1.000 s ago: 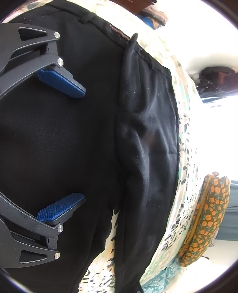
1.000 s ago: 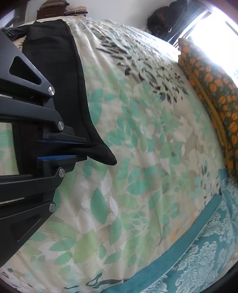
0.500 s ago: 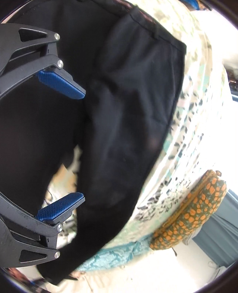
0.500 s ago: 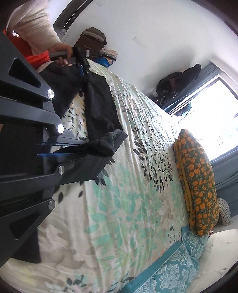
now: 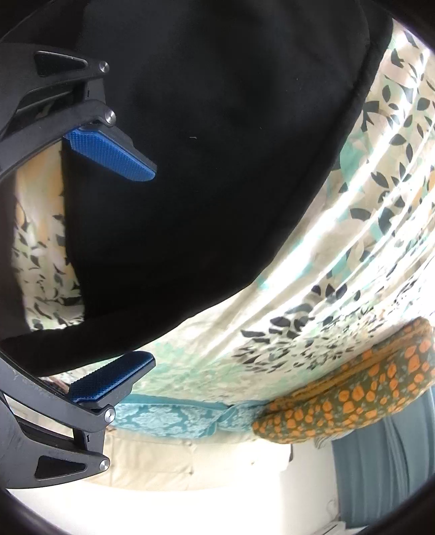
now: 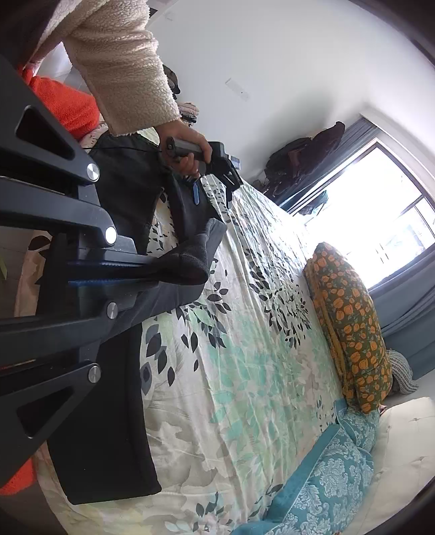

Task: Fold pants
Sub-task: 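Lift the trouser leg with the right tool while the left tool grasps the waistband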

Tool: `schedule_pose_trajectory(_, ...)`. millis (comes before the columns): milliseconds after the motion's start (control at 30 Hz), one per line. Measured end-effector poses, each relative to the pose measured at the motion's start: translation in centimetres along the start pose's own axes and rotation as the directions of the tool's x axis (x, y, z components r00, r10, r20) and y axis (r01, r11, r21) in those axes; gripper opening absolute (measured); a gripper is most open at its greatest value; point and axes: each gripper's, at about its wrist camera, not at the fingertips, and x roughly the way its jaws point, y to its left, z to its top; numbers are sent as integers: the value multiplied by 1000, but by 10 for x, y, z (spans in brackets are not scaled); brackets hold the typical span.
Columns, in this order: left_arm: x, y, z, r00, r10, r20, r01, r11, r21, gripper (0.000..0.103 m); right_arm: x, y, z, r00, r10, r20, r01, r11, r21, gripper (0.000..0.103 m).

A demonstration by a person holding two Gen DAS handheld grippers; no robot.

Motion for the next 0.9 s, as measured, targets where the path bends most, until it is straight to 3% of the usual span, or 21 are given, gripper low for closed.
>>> schedule_pose_trajectory(233,10,-4,32,997,-14,71,16,999,-31,100,-24,-10,-17,999,-17,-30,16,998,-62,6)
schedule_pose_trajectory(267,11,-4,36,997,-13,77,16,1000,-27,94,-28,-12,-20,999,-19,-33,17,998,-62,6)
schedule_pose_trajectory(300,11,-2,39,997,-7,72,8,1000,-23,85,-32,-15,-24,999,-22,-35,20,998,-61,6)
schedule_pose_trajectory(333,13,0,43,998,15,55,-13,1000,-24,63,-36,-17,-26,999,-30,-36,27,998,-60,6)
schedule_pose_trajectory(367,14,4,44,998,43,40,-43,999,-18,33,-38,-19,-29,999,-29,-39,27,998,-53,6)
schedule_pose_trajectory(433,12,14,42,996,83,46,-83,997,-7,4,-39,-24,-32,998,-48,-48,46,998,-40,6)
schedule_pose_trajectory(567,-28,22,27,994,14,112,-15,1000,10,3,-25,-41,-20,994,-104,-28,103,994,-22,6)
schedule_pose_trajectory(700,-93,7,9,976,-84,199,73,995,64,3,-14,-50,31,980,-181,80,191,973,-131,6)
schedule_pose_trajectory(800,-155,2,-29,939,-146,310,90,978,190,3,-25,-31,52,949,-233,212,294,896,-334,5)
schedule_pose_trajectory(867,-179,22,-68,926,-154,343,69,966,248,4,-22,-29,42,945,-261,196,323,838,-440,6)
schedule_pose_trajectory(900,-183,38,-90,930,-134,342,44,965,259,4,-18,-35,32,950,-277,144,312,834,-456,6)
